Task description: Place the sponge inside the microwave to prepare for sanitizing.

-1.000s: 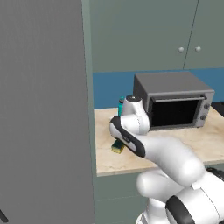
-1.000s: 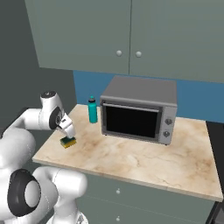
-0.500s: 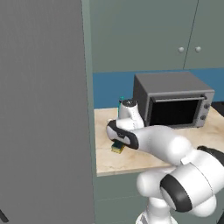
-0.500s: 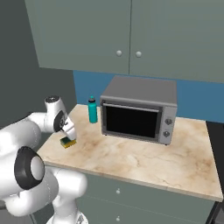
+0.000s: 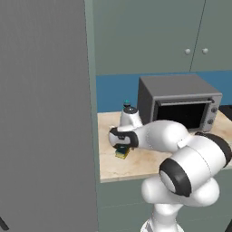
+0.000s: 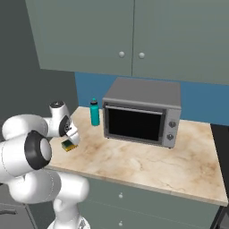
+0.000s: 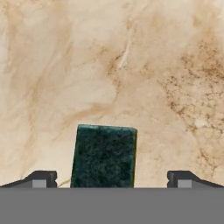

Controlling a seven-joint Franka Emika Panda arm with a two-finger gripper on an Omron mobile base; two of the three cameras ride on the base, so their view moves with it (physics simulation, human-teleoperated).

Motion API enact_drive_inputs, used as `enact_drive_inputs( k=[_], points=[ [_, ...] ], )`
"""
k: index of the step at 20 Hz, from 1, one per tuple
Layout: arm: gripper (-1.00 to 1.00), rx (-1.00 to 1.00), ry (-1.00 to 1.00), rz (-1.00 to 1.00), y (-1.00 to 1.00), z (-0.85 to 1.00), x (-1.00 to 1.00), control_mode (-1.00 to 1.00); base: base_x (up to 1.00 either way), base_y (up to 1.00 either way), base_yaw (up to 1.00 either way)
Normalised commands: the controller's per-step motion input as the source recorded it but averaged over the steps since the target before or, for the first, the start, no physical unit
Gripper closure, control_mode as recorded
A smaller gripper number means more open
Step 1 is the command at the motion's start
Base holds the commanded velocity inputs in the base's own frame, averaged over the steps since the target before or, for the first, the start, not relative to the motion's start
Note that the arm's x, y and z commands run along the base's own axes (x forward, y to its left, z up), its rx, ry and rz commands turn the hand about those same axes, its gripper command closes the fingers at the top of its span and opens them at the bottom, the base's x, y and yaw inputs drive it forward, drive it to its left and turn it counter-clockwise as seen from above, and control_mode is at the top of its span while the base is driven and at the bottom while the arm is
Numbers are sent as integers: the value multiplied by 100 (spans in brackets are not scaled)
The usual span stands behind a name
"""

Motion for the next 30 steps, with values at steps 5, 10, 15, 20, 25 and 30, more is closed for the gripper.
enact_drive_inputs(
  k=[5, 10, 15, 20, 25, 30],
  points=[
    [-100, 0, 3, -3, 9, -21, 10, -100, 0, 0, 0],
    [-100, 0, 4, -3, 2, -23, 14, -100, 0, 0, 0],
    [-100, 0, 8, -2, 0, -26, 16, -100, 0, 0, 0],
    [-100, 0, 7, -2, 1, -31, 16, -100, 0, 0, 0],
    [-100, 0, 6, 0, 7, -29, 15, -100, 0, 0, 0],
    [100, 0, 6, 0, 6, -26, 4, -100, 0, 0, 0]
  ],
)
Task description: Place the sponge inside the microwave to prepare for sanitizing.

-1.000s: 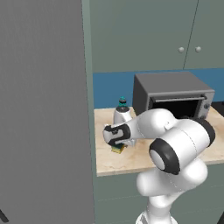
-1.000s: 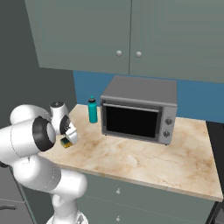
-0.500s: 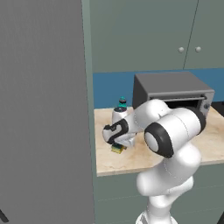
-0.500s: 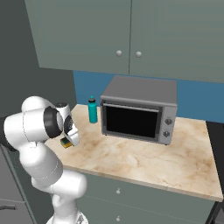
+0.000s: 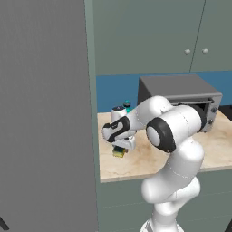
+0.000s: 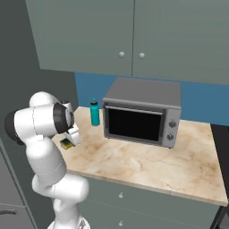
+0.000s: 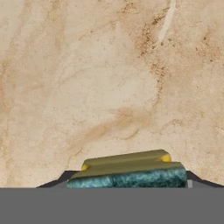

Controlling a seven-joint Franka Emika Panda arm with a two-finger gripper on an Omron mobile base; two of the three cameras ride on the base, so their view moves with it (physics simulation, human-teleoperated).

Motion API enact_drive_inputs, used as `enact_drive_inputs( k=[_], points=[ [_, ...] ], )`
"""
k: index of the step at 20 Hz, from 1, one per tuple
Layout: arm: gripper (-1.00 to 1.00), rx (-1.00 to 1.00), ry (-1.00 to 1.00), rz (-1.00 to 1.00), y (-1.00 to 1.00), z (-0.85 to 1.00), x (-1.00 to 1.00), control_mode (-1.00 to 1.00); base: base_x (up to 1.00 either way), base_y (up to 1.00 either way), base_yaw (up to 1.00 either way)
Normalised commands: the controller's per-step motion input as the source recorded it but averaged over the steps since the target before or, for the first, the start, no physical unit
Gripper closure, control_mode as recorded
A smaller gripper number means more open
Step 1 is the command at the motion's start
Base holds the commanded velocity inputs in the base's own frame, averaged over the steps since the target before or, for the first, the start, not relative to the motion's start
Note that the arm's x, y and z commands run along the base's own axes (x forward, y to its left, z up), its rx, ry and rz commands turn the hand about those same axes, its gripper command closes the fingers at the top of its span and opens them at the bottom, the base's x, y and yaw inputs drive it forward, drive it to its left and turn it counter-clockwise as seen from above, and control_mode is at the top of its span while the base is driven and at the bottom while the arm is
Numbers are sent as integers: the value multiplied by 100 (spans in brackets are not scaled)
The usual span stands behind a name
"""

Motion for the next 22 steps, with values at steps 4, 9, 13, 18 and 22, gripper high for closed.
enact_drive_inputs(
  k=[4, 9, 13, 18, 22],
  points=[
    [100, 0, 2, 0, -2, -12, -2, -100, 0, 0, 0],
    [100, 1, -1, 0, -15, 11, -24, -100, 0, 0, 0],
    [100, 8, -4, 0, -26, 36, -39, -100, 0, 0, 0],
    [100, 7, -6, 12, -32, 52, -47, -100, 0, 0, 0],
    [100, 2, -6, 19, -31, 48, -47, -100, 0, 0, 0]
  ],
)
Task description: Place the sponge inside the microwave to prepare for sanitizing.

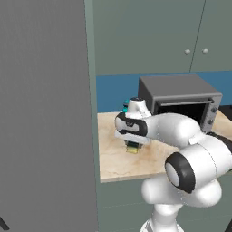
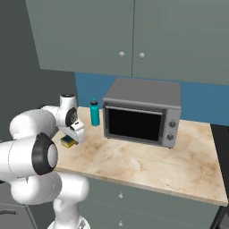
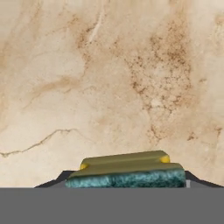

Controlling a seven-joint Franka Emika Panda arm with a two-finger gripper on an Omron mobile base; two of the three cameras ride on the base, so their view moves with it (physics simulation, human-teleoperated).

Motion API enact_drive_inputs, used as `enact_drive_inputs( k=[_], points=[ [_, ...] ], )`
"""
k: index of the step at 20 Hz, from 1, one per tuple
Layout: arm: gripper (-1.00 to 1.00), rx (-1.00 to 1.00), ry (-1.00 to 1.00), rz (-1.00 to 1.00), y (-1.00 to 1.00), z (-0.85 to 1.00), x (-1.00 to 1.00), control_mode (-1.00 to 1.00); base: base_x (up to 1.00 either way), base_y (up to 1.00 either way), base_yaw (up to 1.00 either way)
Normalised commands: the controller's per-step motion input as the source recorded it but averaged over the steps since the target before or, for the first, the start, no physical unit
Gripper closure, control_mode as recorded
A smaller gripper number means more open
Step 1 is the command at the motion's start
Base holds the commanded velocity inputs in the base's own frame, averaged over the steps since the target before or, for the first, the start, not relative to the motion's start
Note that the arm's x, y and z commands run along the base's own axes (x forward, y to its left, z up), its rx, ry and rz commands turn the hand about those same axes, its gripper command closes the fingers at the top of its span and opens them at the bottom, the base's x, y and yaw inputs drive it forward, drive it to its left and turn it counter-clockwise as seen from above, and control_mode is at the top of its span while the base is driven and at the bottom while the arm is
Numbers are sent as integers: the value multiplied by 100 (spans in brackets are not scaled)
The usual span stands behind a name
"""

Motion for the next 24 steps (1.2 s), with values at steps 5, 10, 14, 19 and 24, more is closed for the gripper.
enact_drive_inputs(
  k=[5, 10, 14, 19, 24],
  points=[
    [100, 0, -10, 21, -28, 44, -43, -100, 0, 0, 0],
    [100, 0, -4, 17, -22, 44, -32, -100, 0, 0, 0],
    [100, 0, -9, 19, -23, 45, -43, -100, 0, 0, 0],
    [100, 0, -18, 13, -13, 36, -52, -100, 0, 0, 0],
    [100, 0, -6, 3, -6, 47, -34, -100, 0, 0, 0]
  ],
)
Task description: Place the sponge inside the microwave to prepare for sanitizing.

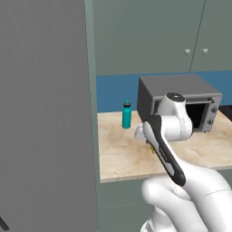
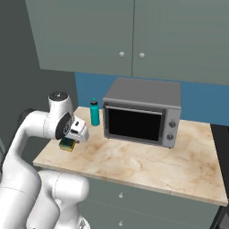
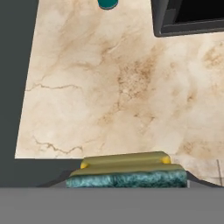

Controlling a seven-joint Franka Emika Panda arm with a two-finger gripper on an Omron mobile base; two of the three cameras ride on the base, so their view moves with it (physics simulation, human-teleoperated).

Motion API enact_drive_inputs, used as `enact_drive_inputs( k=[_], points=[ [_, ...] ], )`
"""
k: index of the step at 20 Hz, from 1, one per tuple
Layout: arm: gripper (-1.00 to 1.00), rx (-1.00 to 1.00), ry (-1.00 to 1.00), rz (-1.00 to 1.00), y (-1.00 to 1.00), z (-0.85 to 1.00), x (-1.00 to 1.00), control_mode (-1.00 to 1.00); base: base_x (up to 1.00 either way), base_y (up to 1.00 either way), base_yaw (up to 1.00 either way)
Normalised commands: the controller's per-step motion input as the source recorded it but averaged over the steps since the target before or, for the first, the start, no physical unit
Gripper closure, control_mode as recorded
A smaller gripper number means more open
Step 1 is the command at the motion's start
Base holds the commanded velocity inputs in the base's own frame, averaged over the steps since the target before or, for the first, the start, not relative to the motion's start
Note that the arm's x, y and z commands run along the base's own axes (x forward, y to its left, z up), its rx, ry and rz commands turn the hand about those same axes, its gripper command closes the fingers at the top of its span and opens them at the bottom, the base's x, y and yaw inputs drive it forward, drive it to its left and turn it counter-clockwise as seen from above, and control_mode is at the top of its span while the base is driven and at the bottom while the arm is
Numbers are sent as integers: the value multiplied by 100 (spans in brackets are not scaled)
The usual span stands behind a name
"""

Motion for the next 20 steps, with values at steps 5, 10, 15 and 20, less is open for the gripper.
enact_drive_inputs(
  k=[5, 10, 15, 20],
  points=[
    [100, 0, -1, 0, -7, 52, -32, -100, 0, 0, 0],
    [100, 0, 0, 0, -2, 49, -24, -100, 0, 0, 0],
    [100, 0, 0, 1, -12, 43, -31, -100, 0, 0, 0],
    [100, 0, 0, 1, 0, 7, -6, -100, 0, 0, 0]
  ],
)
